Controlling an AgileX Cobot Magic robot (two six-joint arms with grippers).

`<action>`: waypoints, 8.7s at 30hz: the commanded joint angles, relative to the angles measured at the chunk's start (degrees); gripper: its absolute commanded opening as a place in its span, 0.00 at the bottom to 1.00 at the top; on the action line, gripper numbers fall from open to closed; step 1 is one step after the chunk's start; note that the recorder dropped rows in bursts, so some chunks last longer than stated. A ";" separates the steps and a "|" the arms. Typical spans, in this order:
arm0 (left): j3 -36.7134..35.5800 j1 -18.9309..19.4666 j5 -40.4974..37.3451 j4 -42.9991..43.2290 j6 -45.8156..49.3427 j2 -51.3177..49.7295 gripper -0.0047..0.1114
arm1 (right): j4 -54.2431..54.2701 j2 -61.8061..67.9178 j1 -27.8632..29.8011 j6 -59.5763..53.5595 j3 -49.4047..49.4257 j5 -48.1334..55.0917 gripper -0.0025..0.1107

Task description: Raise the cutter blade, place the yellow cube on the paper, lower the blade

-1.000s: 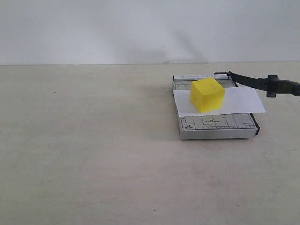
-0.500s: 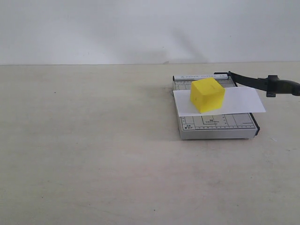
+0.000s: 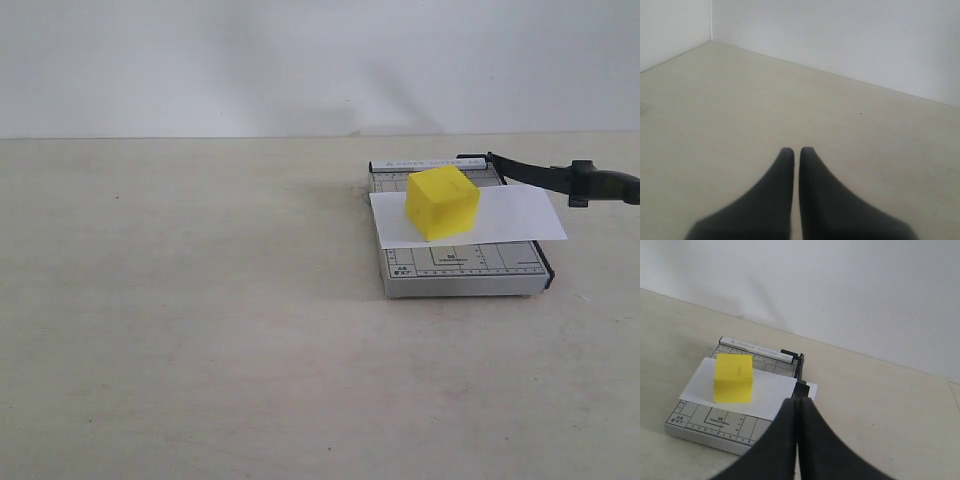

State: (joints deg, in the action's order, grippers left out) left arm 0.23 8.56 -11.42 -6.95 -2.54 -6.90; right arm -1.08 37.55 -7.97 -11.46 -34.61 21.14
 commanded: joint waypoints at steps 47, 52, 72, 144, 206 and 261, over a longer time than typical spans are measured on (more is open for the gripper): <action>-0.23 -9.20 1.16 -0.95 -0.51 0.04 0.08 | -5.34 37.88 1.80 11.46 -12.78 -1.19 0.29; -0.23 -9.20 1.16 -0.95 -0.51 0.04 0.08 | -5.34 37.88 1.80 11.46 -12.78 -0.34 0.06; -0.23 -9.20 1.16 -0.95 -0.51 0.04 0.08 | -4.56 39.18 1.66 11.46 -11.32 0.42 0.02; -0.23 -9.20 1.16 -0.95 -0.51 0.04 0.08 | 0.41 39.07 -5.26 9.55 10.36 -24.37 0.16; -0.23 -9.20 1.16 -0.95 -0.51 0.04 0.08 | 1.08 39.31 2.83 14.40 -5.54 4.78 0.36; -0.23 -9.20 1.16 -0.95 -0.51 0.04 0.08 | 4.01 -25.42 2.83 18.60 5.17 3.75 0.03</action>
State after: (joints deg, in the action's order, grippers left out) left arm 0.23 -0.37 -10.98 -7.50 -2.54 -6.90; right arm 2.40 21.17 -5.31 6.81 -34.13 27.68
